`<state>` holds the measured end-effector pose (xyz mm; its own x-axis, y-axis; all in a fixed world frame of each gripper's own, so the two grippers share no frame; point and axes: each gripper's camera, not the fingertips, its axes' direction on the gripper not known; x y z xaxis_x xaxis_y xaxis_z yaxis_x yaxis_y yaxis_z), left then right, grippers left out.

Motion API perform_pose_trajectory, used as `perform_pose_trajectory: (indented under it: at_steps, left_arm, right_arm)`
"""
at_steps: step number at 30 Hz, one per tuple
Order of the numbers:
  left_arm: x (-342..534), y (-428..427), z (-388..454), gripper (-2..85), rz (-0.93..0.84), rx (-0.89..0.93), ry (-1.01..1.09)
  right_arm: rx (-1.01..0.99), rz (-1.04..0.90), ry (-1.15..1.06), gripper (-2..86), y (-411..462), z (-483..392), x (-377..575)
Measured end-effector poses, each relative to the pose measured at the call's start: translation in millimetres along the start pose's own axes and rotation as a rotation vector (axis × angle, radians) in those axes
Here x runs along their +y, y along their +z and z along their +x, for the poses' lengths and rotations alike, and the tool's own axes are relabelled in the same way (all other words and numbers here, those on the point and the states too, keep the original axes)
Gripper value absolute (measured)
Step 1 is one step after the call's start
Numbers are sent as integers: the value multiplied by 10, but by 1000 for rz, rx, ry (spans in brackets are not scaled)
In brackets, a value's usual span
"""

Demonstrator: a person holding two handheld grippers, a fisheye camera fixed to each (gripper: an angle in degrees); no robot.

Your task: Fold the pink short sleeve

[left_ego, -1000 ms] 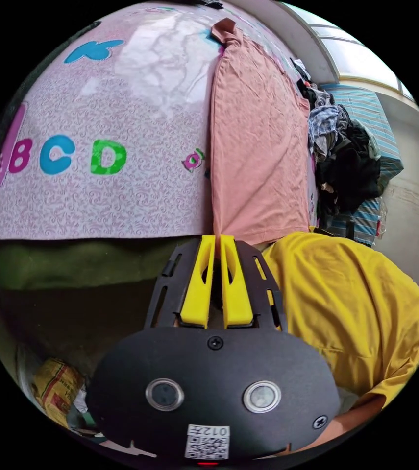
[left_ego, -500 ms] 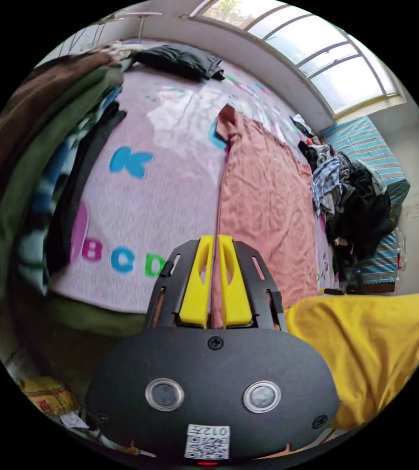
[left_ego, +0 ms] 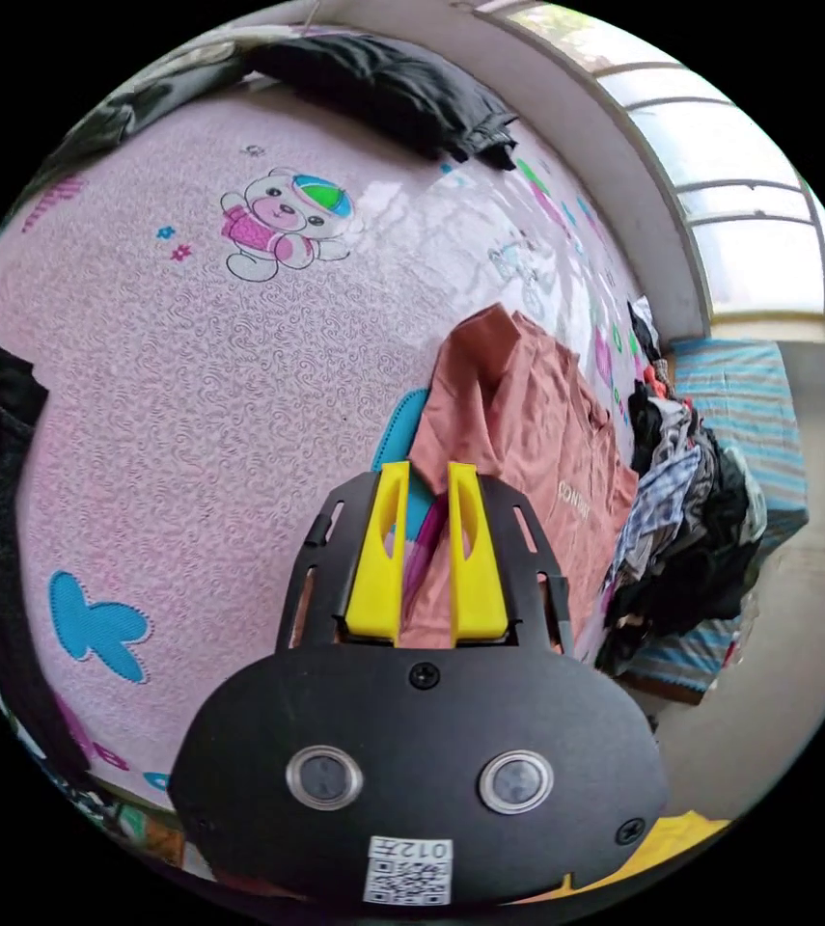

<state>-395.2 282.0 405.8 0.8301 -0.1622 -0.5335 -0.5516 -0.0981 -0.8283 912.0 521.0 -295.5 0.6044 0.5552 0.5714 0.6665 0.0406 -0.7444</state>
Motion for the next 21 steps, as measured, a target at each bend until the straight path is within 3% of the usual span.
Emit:
perform_pose_trajectory:
  at_steps: [8,21]
  left_arm:
    - [-306,53,322,7,-7,19,-51]
    - [-466,-727,500,1,152,-33,-119]
  right_arm:
    - [-54,8,8,1,-156,-166,-119]
    - [-106,19,-73,0,-432,-579,-260]
